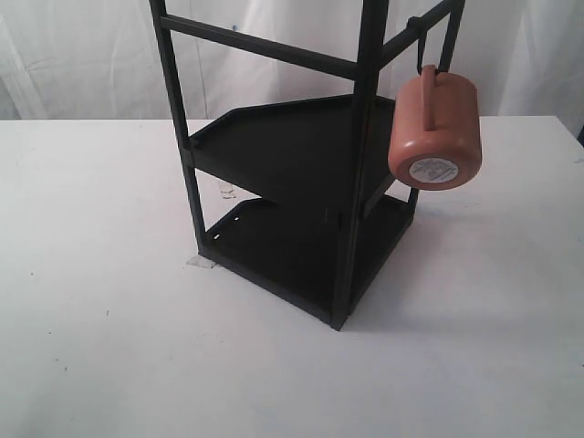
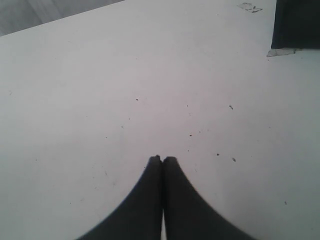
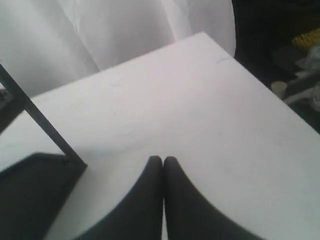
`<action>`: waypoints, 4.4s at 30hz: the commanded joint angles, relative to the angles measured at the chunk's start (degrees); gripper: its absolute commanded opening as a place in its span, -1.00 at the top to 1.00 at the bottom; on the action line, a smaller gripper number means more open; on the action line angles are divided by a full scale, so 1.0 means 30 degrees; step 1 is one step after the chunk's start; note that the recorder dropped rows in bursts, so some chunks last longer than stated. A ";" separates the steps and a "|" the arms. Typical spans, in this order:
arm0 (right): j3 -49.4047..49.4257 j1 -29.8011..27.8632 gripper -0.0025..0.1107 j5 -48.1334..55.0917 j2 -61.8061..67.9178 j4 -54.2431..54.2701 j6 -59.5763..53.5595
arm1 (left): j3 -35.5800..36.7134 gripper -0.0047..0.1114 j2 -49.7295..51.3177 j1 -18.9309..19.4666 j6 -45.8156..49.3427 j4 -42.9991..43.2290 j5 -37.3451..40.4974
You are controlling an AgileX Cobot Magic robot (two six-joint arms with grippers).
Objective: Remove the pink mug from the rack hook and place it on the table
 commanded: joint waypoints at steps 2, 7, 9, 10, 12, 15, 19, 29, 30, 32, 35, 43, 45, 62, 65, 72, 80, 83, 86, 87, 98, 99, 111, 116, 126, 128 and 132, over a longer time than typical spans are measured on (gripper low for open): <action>-0.2392 0.0978 0.96 0.4889 0.1787 0.0000 -0.2781 | 0.0070 0.92 -0.0075 -0.0108 -0.0031 -0.0135 -0.0018; -0.3879 0.2116 0.96 0.8458 0.2138 0.2262 -0.6187 | 0.0070 0.92 -0.0075 -0.0108 -0.0031 -0.0135 -0.0018; -0.4356 0.2365 0.96 0.9744 0.2138 0.3274 -0.7345 | 0.0070 0.92 -0.0075 -0.0108 -0.0031 -0.0135 -0.0018; -0.4605 0.2449 0.96 1.0488 0.2138 0.3877 -0.8021 | 0.0070 0.92 -0.0075 -0.0108 -0.0031 -0.0135 -0.0018; -0.5059 0.2671 0.96 1.1927 0.2138 0.5225 -0.9788 | 0.0070 0.92 -0.0075 -0.0108 -0.0031 -0.0135 -0.0018; -0.5784 0.2996 0.96 1.4031 0.2138 0.8022 -1.2652 | 0.0070 0.92 -0.0075 -0.0108 -0.0031 -0.0135 -0.0018; -0.6972 0.3136 0.96 1.6317 0.2138 1.0356 -1.4651 | 0.0070 0.92 -0.0075 -0.0108 -0.0031 -0.0135 -0.0018; -1.1470 0.3877 0.96 2.0590 0.2138 1.0255 -1.4298 | 0.0070 0.92 -0.0075 -0.0108 -0.0031 -0.0135 -0.0018; -1.1931 0.4111 0.96 2.0928 0.2138 0.9980 -1.4041 | 0.0070 0.92 -0.0075 -0.0108 -0.0031 -0.0135 -0.0018; -1.2691 0.4583 0.96 2.1425 0.2138 0.9038 -1.3261 | 0.0070 0.92 -0.0075 -0.0108 -0.0031 -0.0135 -0.0018; -1.3406 0.5327 0.96 2.1417 0.2138 0.7627 -1.1901 | 0.0070 0.92 -0.0075 -0.0108 -0.0031 -0.0135 -0.0018; -1.3598 0.7042 0.96 1.9665 0.3156 0.7577 -1.0462 | 0.0070 0.92 -0.0075 -0.0108 -0.0031 -0.0135 -0.0018; -1.3598 0.7214 0.96 1.8138 0.3352 0.8509 -1.0712 | 0.0070 0.92 -0.0075 -0.0108 -0.0031 -0.0135 -0.0018; -1.3611 0.7250 0.25 1.3198 0.7549 1.0968 -1.1278 | 0.0070 0.92 -0.0075 -0.0108 -0.0031 -0.0135 -0.0018; -1.3901 0.7250 0.25 1.3187 0.8275 1.1213 -1.1329 | 0.0070 0.92 -0.0075 -0.0108 -0.0031 -0.0135 -0.0018; -1.5317 0.7250 0.25 1.3213 0.8926 0.9161 -1.1111 | 0.0070 0.92 -0.0075 -0.0108 -0.0031 -0.0135 -0.0018; -1.5317 0.7250 0.25 1.2438 1.0168 0.8680 -1.0805 | 0.0070 0.92 -0.0075 -0.0108 -0.0031 -0.0135 -0.0018; -1.5317 0.7250 0.25 1.1989 1.0335 0.8680 -1.0841 | 0.0070 0.92 -0.0075 -0.0108 -0.0031 -0.0135 -0.0018; -1.5317 0.7250 0.27 1.1208 1.0354 0.8721 -1.0875 | 0.0070 0.92 -0.0075 -0.0108 -0.0031 -0.0135 -0.0018; -1.5317 0.7250 0.28 1.1068 1.0354 0.8759 -1.0875 | 0.0070 0.92 -0.0075 -0.0108 -0.0031 -0.0135 -0.0018; -1.5317 0.7250 0.42 1.1248 1.0433 0.8732 -1.0875 | 0.0070 0.92 -0.0075 -0.0108 -0.0031 -0.0135 -0.0018; -1.5317 0.7250 0.42 1.1207 1.0529 0.8837 -1.0875 | 0.0070 0.92 -0.0075 -0.0108 -0.0031 -0.0135 -0.0018; -1.5317 0.7250 0.67 1.1280 1.0835 0.9140 -1.0875 | 0.0070 0.92 -0.0075 -0.0108 -0.0031 -0.0135 -0.0018; -1.5317 0.7250 0.92 1.1321 1.0835 0.9140 -1.0875 | 0.0070 0.92 -0.0075 -0.0108 -0.0031 -0.0135 -0.0018; -1.5317 0.7250 0.96 1.1321 1.0520 0.9140 -1.0875 | 0.0070 0.92 -0.0075 -0.0108 -0.0031 -0.0135 -0.0018; -1.5317 0.7250 0.96 1.1321 1.0234 0.9140 -1.0875 | 0.0070 0.92 -0.0075 -0.0108 -0.0031 -0.0135 -0.0018; -1.5317 0.7250 0.96 1.1321 0.9675 0.9028 -1.0875 | 0.0070 0.92 -0.0075 -0.0108 -0.0031 -0.0135 -0.0018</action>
